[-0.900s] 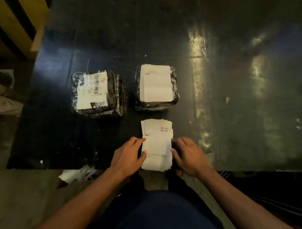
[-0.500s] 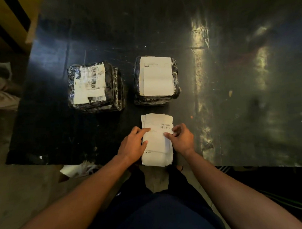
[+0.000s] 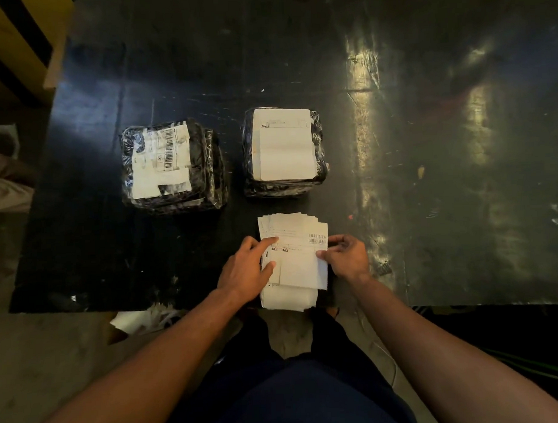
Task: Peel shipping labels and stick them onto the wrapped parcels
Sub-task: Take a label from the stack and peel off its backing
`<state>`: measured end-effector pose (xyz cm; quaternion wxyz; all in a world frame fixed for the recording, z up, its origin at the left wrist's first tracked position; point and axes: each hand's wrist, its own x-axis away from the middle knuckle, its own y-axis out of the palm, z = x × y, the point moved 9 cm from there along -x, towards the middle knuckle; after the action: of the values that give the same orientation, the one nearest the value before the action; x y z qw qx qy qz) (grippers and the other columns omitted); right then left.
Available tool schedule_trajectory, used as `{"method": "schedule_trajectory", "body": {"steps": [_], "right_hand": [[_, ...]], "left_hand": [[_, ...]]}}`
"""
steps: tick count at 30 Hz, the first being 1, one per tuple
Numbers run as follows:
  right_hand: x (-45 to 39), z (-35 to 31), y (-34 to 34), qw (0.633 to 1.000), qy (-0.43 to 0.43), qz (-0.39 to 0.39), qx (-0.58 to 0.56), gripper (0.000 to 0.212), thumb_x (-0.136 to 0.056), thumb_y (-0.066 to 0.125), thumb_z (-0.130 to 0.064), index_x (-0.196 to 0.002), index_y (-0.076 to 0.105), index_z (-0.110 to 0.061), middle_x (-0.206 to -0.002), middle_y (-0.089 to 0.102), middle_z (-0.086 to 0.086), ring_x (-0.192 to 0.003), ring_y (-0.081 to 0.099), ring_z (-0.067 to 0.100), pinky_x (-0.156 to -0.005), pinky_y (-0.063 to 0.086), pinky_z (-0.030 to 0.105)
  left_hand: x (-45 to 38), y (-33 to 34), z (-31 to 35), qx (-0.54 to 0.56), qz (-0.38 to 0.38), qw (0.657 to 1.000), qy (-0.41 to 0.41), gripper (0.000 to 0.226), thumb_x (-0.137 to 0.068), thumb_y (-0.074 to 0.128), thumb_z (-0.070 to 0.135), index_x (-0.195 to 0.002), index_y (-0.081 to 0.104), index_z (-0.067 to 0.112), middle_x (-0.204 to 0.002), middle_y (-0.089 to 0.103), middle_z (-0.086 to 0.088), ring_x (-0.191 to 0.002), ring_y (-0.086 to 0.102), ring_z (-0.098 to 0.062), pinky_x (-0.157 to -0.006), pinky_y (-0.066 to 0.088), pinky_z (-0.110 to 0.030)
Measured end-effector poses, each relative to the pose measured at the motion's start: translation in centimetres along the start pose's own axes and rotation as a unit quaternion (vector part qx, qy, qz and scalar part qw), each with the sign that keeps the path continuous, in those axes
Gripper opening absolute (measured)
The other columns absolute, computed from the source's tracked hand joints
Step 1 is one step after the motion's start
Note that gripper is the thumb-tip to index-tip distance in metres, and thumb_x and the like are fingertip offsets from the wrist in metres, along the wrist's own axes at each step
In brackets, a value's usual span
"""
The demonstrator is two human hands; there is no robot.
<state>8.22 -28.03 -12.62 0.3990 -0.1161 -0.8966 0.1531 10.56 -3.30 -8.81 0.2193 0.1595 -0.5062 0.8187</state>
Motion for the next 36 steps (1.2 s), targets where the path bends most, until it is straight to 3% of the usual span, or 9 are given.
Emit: {"method": "schedule_trajectory", "body": {"steps": [6, 9, 16, 19, 21, 24, 29, 32, 36], "right_hand": [[0.5, 0.2, -2.4, 0.997, -0.027, 0.035, -0.056, 0.032, -0.088, 0.075, -0.002, -0.103, 0.057, -0.024, -0.088, 0.078, 0.002, -0.091, 0.075, 0.019, -0.091, 0.06, 0.052], [2.1, -1.8, -3.7, 0.994, -0.08, 0.023, -0.065, 0.028, -0.092, 0.071, -0.001, -0.11, 0.058, -0.018, -0.089, 0.077, 0.006, -0.092, 0.075, 0.018, -0.087, 0.061, 0.045], [7.8, -8.4, -6.2, 0.971, -0.215, 0.0, -0.108, 0.035, -0.093, 0.069, 0.004, -0.117, 0.059, -0.02, -0.105, 0.075, 0.001, -0.097, 0.073, 0.008, -0.082, 0.061, 0.026], [10.2, -10.7, -6.6, 0.956, -0.259, -0.029, -0.137, 0.032, -0.091, 0.069, 0.006, -0.117, 0.066, -0.014, -0.115, 0.073, -0.001, -0.105, 0.072, 0.015, -0.09, 0.061, 0.033], [11.4, -11.6, -6.7, 0.948, -0.276, -0.044, -0.152, 0.031, -0.091, 0.07, 0.006, -0.115, 0.07, -0.013, -0.114, 0.074, -0.002, -0.1, 0.071, 0.024, -0.089, 0.062, 0.041], [13.1, -12.8, -6.8, 0.938, -0.309, -0.055, -0.145, 0.033, -0.09, 0.072, 0.005, -0.116, 0.072, -0.014, -0.113, 0.074, -0.002, -0.094, 0.069, 0.036, -0.087, 0.062, 0.05], [15.1, -15.3, -6.9, 0.922, -0.366, -0.076, -0.1, 0.039, -0.089, 0.075, 0.003, -0.122, 0.07, -0.017, -0.113, 0.074, -0.003, -0.08, 0.068, 0.028, -0.077, 0.063, 0.048], [16.3, -17.6, -7.6, 0.906, -0.395, -0.083, -0.128, 0.038, -0.09, 0.074, 0.002, -0.125, 0.066, -0.01, -0.115, 0.073, -0.002, -0.087, 0.072, 0.025, -0.078, 0.064, 0.036], [16.9, -20.7, -9.4, 0.885, -0.438, -0.04, -0.151, 0.028, -0.092, 0.069, 0.006, -0.118, 0.067, -0.006, -0.105, 0.074, 0.002, -0.088, 0.074, 0.025, -0.081, 0.063, 0.035]], "left_hand": [[0.1, -0.5, 0.3, -0.044, 0.005, 0.999, 0.002, 0.061, -0.098, 0.062, 0.044, -0.153, 0.034, 0.046, -0.135, 0.042, 0.006, -0.095, 0.061, -0.011, -0.08, 0.061, -0.032], [0.5, -1.6, 1.1, -0.024, 0.044, 0.999, 0.01, 0.06, -0.098, 0.065, 0.044, -0.152, 0.04, 0.039, -0.139, 0.037, 0.005, -0.107, 0.058, -0.011, -0.087, 0.059, -0.027], [2.5, -6.4, 5.2, 0.237, 0.112, 0.963, 0.057, 0.048, -0.097, 0.07, 0.029, -0.142, 0.057, 0.037, -0.131, 0.046, 0.008, -0.11, 0.058, -0.006, -0.093, 0.057, -0.027], [2.8, -7.4, 6.9, 0.332, 0.046, 0.942, 0.019, 0.048, -0.099, 0.066, 0.035, -0.143, 0.051, 0.047, -0.14, 0.048, 0.006, -0.119, 0.059, -0.009, -0.096, 0.055, -0.03], [3.4, -7.9, 8.4, 0.431, 0.008, 0.902, 0.01, 0.051, -0.098, 0.067, 0.032, -0.143, 0.05, 0.05, -0.14, 0.056, 0.002, -0.115, 0.067, -0.014, -0.095, 0.059, -0.038], [4.5, -9.7, 9.9, 0.527, 0.039, 0.848, 0.037, 0.065, -0.096, 0.071, 0.019, -0.146, 0.045, 0.051, -0.133, 0.063, -0.001, -0.113, 0.071, -0.017, -0.091, 0.062, -0.041], [5.8, -12.4, 11.9, 0.549, 0.067, 0.827, 0.097, 0.051, -0.094, 0.068, -0.002, -0.134, 0.064, 0.03, -0.127, 0.07, 0.001, -0.119, 0.069, -0.018, -0.09, 0.062, -0.034], [6.4, -14.1, 12.4, 0.529, 0.075, 0.836, 0.123, 0.039, -0.092, 0.068, -0.006, -0.122, 0.072, 0.019, -0.127, 0.069, -0.002, -0.12, 0.068, -0.016, -0.093, 0.061, -0.035], [7.2, -16.5, 12.6, 0.491, 0.1, 0.849, 0.169, 0.039, -0.091, 0.069, -0.007, -0.123, 0.072, 0.014, -0.124, 0.067, -0.005, -0.122, 0.065, -0.018, -0.097, 0.058, -0.033]]}}
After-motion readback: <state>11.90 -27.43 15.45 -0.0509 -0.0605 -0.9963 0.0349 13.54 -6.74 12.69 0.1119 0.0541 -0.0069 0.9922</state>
